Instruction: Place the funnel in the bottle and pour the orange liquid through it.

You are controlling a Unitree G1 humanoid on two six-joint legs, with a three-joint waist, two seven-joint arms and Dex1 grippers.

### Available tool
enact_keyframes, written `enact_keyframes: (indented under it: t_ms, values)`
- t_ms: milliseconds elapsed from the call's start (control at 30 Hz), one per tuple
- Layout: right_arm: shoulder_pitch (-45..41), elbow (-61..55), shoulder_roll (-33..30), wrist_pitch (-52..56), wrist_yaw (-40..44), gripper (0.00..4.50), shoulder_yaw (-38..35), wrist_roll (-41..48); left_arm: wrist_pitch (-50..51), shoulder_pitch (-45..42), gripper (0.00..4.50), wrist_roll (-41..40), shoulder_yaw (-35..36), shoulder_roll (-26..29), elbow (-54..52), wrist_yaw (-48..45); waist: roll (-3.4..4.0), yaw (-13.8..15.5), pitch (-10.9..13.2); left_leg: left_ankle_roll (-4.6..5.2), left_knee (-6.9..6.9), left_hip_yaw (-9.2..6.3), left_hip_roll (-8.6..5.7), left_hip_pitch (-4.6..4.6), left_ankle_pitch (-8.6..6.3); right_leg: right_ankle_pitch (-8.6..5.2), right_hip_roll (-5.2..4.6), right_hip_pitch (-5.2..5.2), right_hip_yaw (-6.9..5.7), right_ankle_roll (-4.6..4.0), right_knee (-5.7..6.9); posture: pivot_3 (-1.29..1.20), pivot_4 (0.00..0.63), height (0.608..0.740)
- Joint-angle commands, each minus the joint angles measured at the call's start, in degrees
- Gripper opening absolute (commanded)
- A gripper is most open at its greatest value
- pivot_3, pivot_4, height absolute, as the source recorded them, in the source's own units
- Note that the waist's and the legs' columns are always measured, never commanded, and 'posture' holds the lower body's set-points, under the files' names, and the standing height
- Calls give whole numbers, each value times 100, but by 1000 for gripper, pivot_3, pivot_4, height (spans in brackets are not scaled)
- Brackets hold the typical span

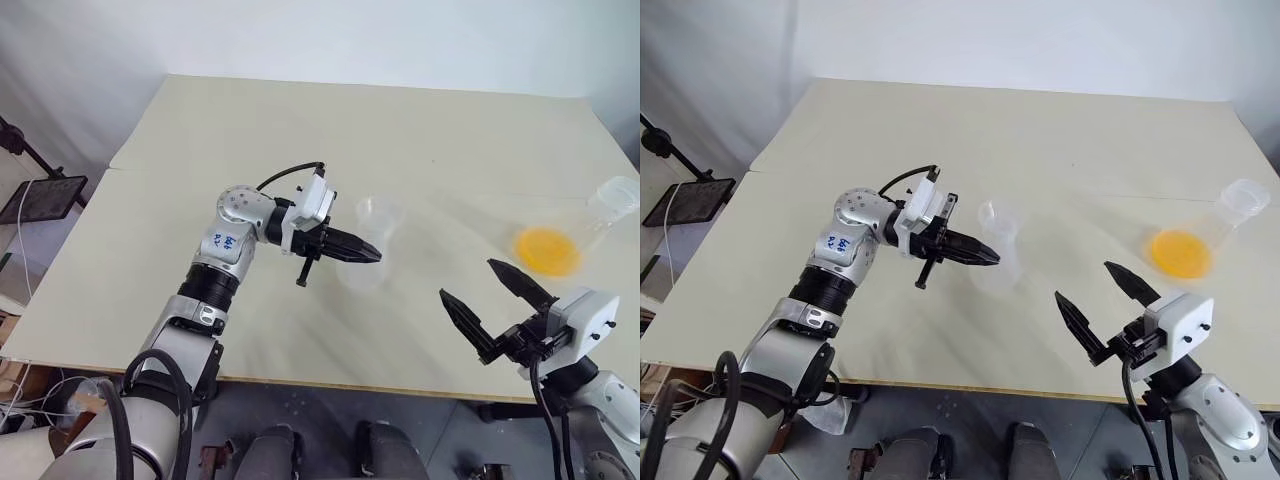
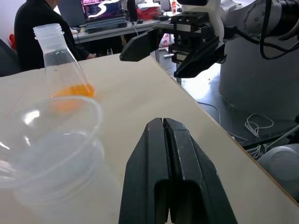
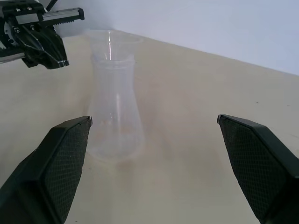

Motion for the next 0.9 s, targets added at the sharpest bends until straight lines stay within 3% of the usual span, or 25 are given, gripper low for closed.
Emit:
enact_keyframes:
  t_ms: [33,167,267,500,700,900]
  values:
    - [58,-298,21,-132,-57,4500,-88,20,37,-140,41,-179,228,15,-133,-71,0,-3,0,0,0,0,0,0,0,0,0,0,0,0,0,0,150,740]
    - [265,-399,12,-156,-72,4500,-304,51,495,-37,41,-483,587,439,-365,-246,0,-9,0,0,0,0,2,1,0,0,0,-1,0,0,0,0,150,740]
    - [594,-541,88,-153,-150,4500,-620,144,752,129,601,-532,829,942,-369,-171,1,-33,-1,0,-8,1,6,1,0,0,2,-5,2,0,-1,0,150,740]
    - [1499,-651,399,-374,-196,4500,-1613,332,594,873,2699,-506,1237,1501,-662,71,9,20,-5,0,-5,-8,1,0,0,0,-5,2,5,0,-1,0,150,740]
    - [2037,-266,772,-691,-196,4500,-2392,513,507,1351,4489,-565,1516,1500,-1070,570,10,-6,-6,0,-10,-11,-2,2,0,0,-9,5,33,0,-4,0,150,740]
    - [1841,295,843,-639,-398,4500,-2635,812,543,1564,4489,-672,1809,1527,-1365,1072,10,-39,-6,-3,-19,-3,9,10,-2,0,-12,1,59,0,-8,0,150,740]
